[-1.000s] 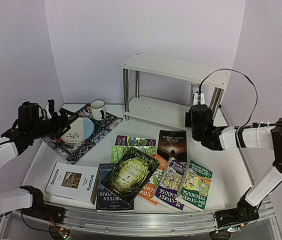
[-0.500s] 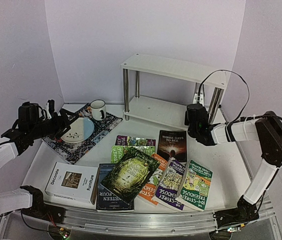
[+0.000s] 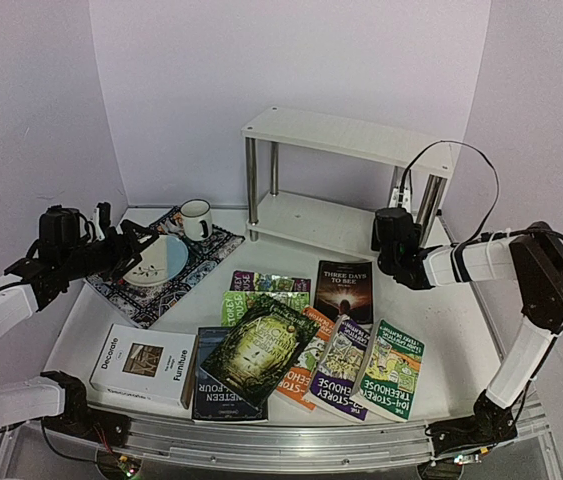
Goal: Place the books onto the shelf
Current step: Place the book on the shelf.
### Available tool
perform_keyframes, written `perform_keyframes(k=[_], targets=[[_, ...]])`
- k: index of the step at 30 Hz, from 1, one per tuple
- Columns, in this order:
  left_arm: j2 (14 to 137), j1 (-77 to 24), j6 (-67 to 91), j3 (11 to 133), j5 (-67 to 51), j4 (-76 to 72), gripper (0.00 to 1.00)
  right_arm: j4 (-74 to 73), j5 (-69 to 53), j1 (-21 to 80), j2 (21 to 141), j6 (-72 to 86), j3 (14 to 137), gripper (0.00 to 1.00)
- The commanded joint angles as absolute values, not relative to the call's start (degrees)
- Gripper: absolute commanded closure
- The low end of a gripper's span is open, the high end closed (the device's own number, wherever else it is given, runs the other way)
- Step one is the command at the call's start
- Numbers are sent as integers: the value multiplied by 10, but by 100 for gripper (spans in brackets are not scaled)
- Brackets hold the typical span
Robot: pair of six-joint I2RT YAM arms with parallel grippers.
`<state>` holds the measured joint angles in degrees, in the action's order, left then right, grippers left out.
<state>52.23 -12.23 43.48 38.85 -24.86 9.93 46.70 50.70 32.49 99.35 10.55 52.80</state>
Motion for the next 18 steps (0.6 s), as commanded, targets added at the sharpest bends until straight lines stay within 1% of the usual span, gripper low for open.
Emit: perform_keyframes(k=[1, 2, 6, 9, 11, 18], targets=[[527, -124, 428, 387, -245, 75, 10, 448, 499, 324, 988, 130, 544, 36], [528, -124, 427, 388, -246, 74, 9, 443, 495, 324, 988, 132, 544, 35], [529, -124, 423, 388, -249, 75, 7, 427, 484, 324, 987, 136, 543, 24], [530, -124, 420, 388, -249, 75, 7, 418, 478, 324, 991, 136, 547, 21], [531, -124, 419, 388, -249, 75, 7, 412, 471, 324, 994, 139, 548, 22], [532, -124, 418, 387, -250, 75, 7, 404, 459, 324, 998, 151, 545, 31]])
